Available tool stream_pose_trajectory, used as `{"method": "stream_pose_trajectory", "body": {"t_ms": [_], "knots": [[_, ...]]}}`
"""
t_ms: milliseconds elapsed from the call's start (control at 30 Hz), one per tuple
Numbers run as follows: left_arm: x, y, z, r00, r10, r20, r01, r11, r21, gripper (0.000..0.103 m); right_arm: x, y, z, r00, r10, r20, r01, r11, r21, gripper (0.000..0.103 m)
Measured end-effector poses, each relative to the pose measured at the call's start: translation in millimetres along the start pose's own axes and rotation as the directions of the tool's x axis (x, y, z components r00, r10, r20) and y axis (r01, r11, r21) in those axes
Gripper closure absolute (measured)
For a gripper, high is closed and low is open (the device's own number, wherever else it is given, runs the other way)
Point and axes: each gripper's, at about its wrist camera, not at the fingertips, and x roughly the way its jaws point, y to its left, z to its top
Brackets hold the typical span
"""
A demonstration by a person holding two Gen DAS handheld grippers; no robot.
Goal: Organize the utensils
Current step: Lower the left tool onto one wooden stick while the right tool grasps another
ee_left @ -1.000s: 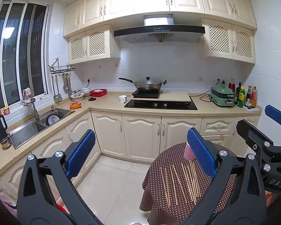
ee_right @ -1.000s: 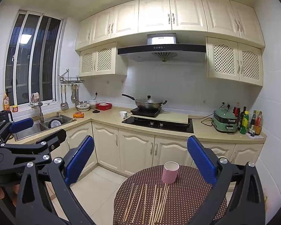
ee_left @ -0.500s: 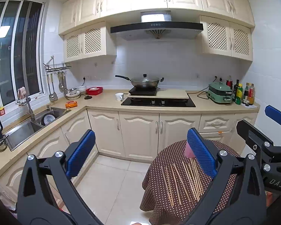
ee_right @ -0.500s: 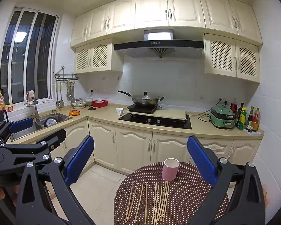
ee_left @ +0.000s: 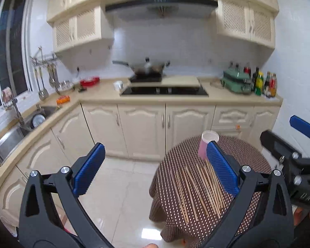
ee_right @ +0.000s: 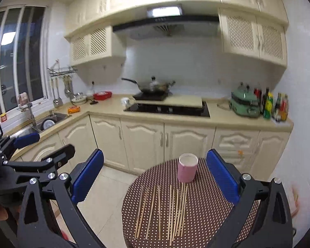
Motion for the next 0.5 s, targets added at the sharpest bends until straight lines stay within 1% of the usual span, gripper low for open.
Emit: {"method": "stream_pose_trajectory", "body": {"t_ms": [67,133,200,233,300,367,467,500], "knots": [[20,1,-2,0.999,-0.019,-0.042,0.018,1.000,-0.008,0.006,20,-9,-4,0.999,0.007,-0.049,-0.006,0.999,0.032,0.007],[49,0,-7,0.994,-0.028,-0.103,0.026,1.000,-0.014,0.006,44,-20,-8,0.994,0.014,-0.104,-0.008,0.998,0.064,0.007],[75,1,-14,0.986,-0.046,-0.159,0.042,0.999,-0.031,0.006,68,-31,-13,0.987,0.023,-0.162,-0.008,0.996,0.089,0.007],[91,1,-17,0.979,-0.055,-0.196,0.048,0.998,-0.041,0.007,82,-37,-17,0.980,0.029,-0.194,-0.009,0.995,0.102,0.007],[121,-1,-25,0.961,-0.070,-0.266,0.057,0.997,-0.057,0.007,106,-50,-24,0.966,0.030,-0.256,0.001,0.993,0.122,0.007],[155,-4,-34,0.937,-0.084,-0.340,0.062,0.995,-0.074,0.007,131,-64,-32,0.946,0.036,-0.322,0.010,0.990,0.141,0.007],[193,-11,-48,0.903,-0.093,-0.420,0.064,0.994,-0.084,0.007,167,-84,-43,0.912,0.039,-0.408,0.029,0.987,0.158,0.008],[209,-14,-56,0.881,-0.103,-0.462,0.067,0.993,-0.094,0.007,179,-91,-48,0.898,0.043,-0.438,0.032,0.986,0.162,0.009]]}}
